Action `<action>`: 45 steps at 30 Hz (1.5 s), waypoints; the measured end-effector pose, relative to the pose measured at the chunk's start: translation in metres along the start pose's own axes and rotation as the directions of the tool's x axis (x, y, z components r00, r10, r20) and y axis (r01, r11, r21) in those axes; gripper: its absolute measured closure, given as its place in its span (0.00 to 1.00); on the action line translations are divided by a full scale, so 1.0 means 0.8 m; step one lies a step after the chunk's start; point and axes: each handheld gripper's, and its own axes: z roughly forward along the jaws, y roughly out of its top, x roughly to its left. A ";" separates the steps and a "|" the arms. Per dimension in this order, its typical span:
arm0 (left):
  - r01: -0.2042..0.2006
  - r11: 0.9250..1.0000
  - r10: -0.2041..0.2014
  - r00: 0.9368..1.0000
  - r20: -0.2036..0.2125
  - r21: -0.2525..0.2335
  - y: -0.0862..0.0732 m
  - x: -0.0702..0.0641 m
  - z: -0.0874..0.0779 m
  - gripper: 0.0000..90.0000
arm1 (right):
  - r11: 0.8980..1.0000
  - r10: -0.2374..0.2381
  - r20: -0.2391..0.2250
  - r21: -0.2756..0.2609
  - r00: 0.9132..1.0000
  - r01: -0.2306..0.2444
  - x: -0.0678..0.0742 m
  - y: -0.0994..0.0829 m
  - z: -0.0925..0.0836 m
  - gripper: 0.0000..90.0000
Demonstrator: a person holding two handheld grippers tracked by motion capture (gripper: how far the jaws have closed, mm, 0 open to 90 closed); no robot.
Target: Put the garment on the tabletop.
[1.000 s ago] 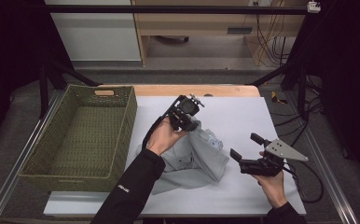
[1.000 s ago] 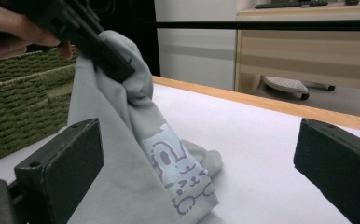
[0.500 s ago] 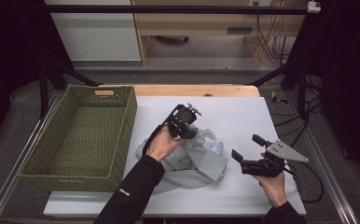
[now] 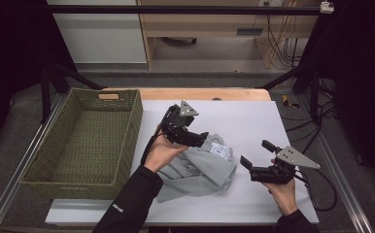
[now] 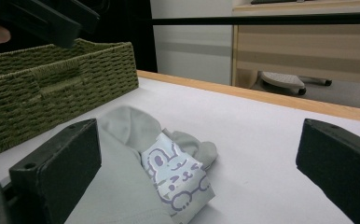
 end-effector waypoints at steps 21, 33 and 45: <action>0.121 0.940 -0.111 0.993 0.051 -0.320 -0.107 -0.003 -0.032 0.07 | 1.000 0.008 0.000 -0.005 1.000 -0.008 -0.002 -0.001 -0.001 0.01; 0.150 0.912 -0.150 0.988 0.030 -0.383 -0.157 0.004 -0.043 0.05 | 1.000 0.002 0.001 -0.009 1.000 -0.002 -0.009 -0.005 -0.002 0.01; 0.151 0.909 -0.158 0.987 0.015 -0.390 -0.179 0.012 -0.051 0.05 | 1.000 0.007 0.003 -0.002 1.000 -0.007 -0.008 -0.007 -0.002 0.01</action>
